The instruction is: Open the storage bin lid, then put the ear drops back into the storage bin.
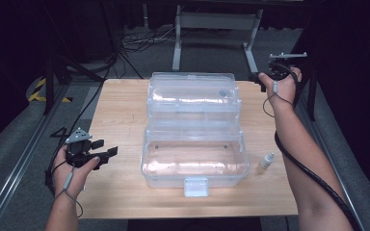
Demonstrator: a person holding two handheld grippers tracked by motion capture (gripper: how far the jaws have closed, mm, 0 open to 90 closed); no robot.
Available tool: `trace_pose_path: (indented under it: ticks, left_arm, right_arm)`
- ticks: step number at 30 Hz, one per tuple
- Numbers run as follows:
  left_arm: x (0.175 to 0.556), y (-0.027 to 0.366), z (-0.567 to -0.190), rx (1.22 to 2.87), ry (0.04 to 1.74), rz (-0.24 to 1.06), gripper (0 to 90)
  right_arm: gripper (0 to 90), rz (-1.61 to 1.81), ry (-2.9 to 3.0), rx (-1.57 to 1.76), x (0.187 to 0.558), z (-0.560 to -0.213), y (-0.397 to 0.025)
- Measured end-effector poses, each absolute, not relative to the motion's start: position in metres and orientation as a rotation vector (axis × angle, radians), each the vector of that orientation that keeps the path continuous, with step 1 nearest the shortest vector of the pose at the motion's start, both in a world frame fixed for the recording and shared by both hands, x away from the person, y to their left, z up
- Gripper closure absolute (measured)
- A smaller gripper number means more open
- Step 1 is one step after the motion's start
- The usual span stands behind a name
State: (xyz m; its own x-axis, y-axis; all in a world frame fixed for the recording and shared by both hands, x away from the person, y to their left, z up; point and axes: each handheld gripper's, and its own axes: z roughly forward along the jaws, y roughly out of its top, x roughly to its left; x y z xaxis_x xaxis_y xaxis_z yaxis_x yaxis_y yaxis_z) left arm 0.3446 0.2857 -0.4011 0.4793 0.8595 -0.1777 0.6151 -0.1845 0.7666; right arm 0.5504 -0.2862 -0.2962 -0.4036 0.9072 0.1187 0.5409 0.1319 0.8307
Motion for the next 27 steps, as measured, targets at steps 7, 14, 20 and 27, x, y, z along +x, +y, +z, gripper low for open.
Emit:
trace_pose_path:
  ticks: [7,14,20,27]
  left_arm:
    - [0.344,0.286,-0.397,1.891,1.219,0.384,34.3]
    - [0.344,0.285,-0.397,1.891,1.229,0.381,34.3]
    - [0.347,0.285,-0.398,1.893,1.229,0.382,34.3]
    - [0.347,0.287,-0.396,1.889,1.232,0.386,34.3]
  right_arm:
    - [53.8,1.228,2.001,1.356,0.52,-0.277,-0.304]
    - [52.4,1.236,2.071,1.279,0.487,-0.271,-0.314]
    - [51.6,1.187,2.126,1.268,0.467,-0.279,-0.327]
    - [49.9,1.218,2.138,1.275,0.443,-0.284,-0.343]
